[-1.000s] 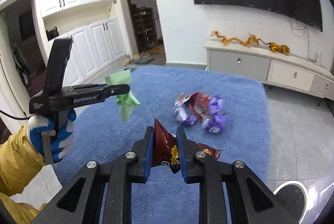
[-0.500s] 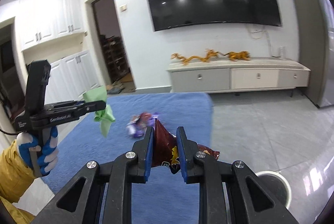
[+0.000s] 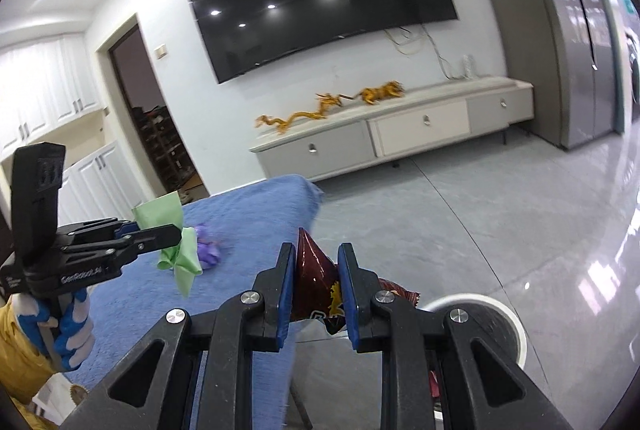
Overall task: Collect trash
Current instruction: 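Carry both wrappers over the trash bin and open both tools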
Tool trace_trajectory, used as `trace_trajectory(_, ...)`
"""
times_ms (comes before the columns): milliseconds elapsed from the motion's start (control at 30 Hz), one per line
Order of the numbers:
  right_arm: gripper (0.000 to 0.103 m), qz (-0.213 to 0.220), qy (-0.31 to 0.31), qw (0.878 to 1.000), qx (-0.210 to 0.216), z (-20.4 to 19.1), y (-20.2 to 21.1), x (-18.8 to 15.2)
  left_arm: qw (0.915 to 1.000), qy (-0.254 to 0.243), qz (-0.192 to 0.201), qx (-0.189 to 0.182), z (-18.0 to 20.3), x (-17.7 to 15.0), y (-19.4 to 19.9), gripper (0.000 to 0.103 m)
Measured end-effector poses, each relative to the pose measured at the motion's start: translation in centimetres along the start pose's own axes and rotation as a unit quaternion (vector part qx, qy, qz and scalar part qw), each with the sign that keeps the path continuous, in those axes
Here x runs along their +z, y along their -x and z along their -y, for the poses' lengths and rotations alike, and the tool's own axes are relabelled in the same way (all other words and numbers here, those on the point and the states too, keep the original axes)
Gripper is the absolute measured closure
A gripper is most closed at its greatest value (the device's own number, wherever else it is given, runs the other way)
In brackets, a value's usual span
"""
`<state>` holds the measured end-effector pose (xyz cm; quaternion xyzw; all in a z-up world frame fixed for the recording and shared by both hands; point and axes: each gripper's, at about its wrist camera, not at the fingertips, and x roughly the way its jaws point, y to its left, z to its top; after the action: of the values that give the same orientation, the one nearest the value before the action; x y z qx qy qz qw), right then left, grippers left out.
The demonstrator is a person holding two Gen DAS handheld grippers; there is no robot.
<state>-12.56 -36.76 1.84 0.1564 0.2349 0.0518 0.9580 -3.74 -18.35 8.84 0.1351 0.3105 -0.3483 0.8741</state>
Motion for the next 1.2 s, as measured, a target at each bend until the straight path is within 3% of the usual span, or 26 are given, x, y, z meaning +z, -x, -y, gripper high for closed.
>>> trace_trajectory(367, 0.083, -0.035, -0.064, 0.997, -0.020, 7.3, -2.4, -1.9, 0.9978, -0.039, -0.038, -0.037, 4.9, 2.0, -7.2, 0.079)
trace_trajectory(767, 0.083, -0.065, -0.131, 0.988, -0.047, 13.9, -5.2, -4.5, 0.9924, -0.060, -0.084, -0.067, 8.2, 1.8, -14.3, 0.079)
trace_trajectory(1200, 0.080, -0.096, -0.183, 0.975, -0.082, 17.8, -7.9, -6.9, 0.9839, -0.016, -0.136, -0.115, 9.6, 2.6, -20.8, 0.077)
